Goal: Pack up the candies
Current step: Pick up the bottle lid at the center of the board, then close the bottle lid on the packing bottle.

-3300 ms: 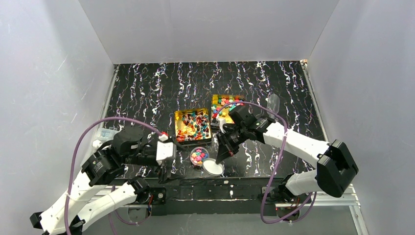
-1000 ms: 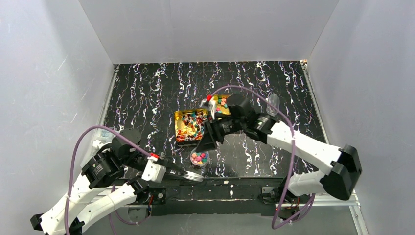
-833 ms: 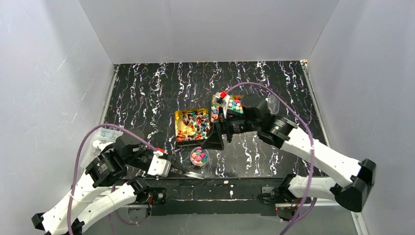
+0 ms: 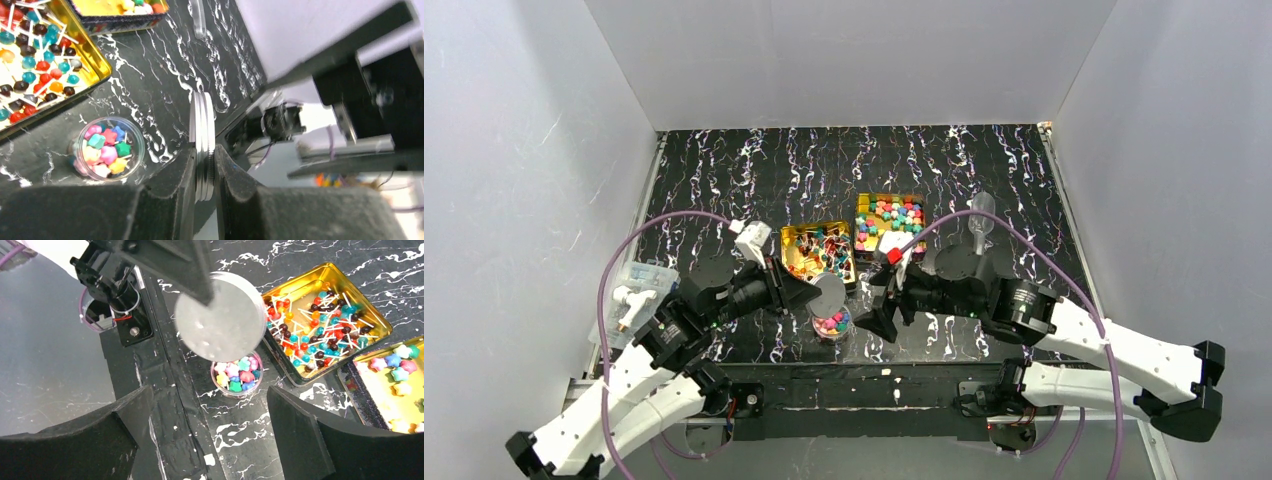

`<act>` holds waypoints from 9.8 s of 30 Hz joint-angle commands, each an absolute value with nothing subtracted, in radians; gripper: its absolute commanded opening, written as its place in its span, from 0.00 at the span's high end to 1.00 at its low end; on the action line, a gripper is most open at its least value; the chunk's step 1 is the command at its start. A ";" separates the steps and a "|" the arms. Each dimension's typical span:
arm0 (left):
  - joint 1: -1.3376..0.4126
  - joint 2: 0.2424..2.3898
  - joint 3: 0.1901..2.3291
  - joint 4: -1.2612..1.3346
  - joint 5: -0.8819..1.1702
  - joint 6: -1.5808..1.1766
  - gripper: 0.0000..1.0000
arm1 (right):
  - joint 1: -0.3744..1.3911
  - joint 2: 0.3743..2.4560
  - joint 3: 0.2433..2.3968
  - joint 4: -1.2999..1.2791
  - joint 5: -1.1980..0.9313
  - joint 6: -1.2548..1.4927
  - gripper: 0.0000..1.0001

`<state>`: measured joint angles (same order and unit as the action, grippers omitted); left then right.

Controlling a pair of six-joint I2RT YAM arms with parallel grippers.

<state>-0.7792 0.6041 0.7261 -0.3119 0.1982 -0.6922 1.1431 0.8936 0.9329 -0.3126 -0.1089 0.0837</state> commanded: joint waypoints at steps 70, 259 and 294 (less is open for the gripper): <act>-0.519 0.323 0.172 0.518 0.578 -1.483 0.68 | 1.335 0.738 0.502 0.403 0.388 1.028 0.93; -0.572 1.045 0.550 -0.278 0.393 -0.592 0.62 | 0.899 1.398 0.481 0.403 -0.137 0.913 0.54; -0.576 0.895 0.377 -0.236 0.393 -0.682 0.55 | 0.979 1.328 0.522 0.272 -0.057 0.862 0.51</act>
